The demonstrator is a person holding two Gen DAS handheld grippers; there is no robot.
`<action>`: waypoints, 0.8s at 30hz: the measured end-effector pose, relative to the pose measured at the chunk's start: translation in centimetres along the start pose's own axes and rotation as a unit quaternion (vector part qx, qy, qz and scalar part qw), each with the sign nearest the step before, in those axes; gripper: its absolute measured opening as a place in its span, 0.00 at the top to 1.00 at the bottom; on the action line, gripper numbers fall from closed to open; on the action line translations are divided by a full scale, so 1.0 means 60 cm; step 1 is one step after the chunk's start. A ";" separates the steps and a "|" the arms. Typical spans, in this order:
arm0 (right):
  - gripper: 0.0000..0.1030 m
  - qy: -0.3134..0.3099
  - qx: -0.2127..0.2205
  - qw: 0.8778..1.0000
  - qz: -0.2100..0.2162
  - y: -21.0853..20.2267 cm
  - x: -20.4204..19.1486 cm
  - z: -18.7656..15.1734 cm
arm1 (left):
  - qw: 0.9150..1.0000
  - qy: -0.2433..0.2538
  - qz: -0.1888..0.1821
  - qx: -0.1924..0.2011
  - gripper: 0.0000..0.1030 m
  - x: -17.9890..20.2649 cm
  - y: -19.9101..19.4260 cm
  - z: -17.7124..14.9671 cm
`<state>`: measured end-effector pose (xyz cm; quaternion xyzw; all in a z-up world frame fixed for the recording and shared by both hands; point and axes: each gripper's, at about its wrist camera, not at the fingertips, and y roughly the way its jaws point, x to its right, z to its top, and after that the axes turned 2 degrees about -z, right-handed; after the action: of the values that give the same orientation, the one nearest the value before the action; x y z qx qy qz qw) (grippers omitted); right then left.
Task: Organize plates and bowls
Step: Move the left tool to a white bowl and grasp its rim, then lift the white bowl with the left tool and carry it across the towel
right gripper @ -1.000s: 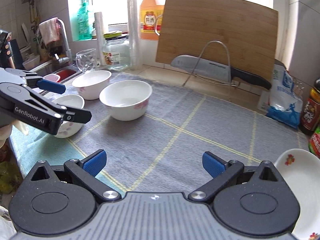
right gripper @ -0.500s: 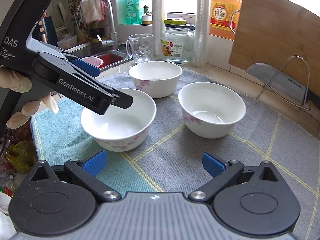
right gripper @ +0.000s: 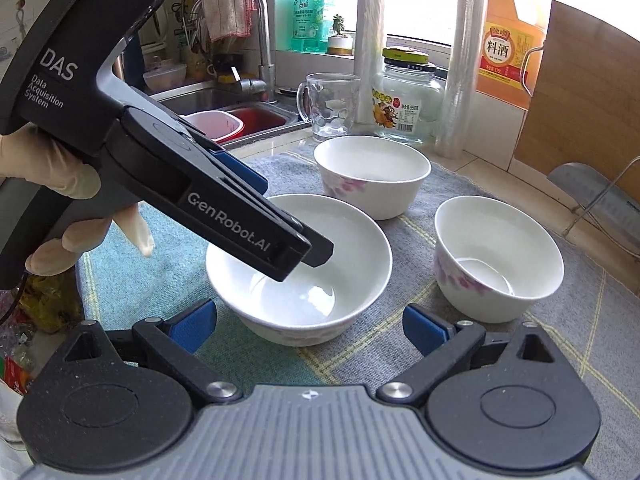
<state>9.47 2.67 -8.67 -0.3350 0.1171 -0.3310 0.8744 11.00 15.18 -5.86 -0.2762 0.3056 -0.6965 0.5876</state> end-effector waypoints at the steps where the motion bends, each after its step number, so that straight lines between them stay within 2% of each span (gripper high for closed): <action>1: 0.04 -0.003 -0.001 1.000 -0.001 0.002 -0.003 0.000 | 1.000 0.000 -0.003 -0.002 0.26 0.000 0.001 -0.001; 3: 0.08 -0.009 -0.003 1.000 -0.002 0.006 -0.006 0.002 | 1.000 -0.002 -0.011 -0.005 0.35 0.000 0.003 -0.002; 6: 0.16 -0.013 -0.004 1.000 0.001 0.008 -0.007 0.003 | 1.000 -0.002 -0.020 -0.007 0.38 0.001 0.005 -0.002; 11: 0.17 -0.012 -0.002 1.000 0.002 0.007 -0.007 0.006 | 0.999 0.001 -0.034 -0.009 0.46 0.003 0.008 0.000; 24: 0.17 -0.018 -0.013 1.000 0.000 -0.001 -0.006 0.008 | 0.999 0.010 -0.041 -0.012 0.47 0.011 0.002 -0.001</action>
<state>9.35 3.12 -8.29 -0.3523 0.1054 -0.3237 0.8717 10.95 14.54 -5.99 -0.2885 0.3089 -0.7189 0.5519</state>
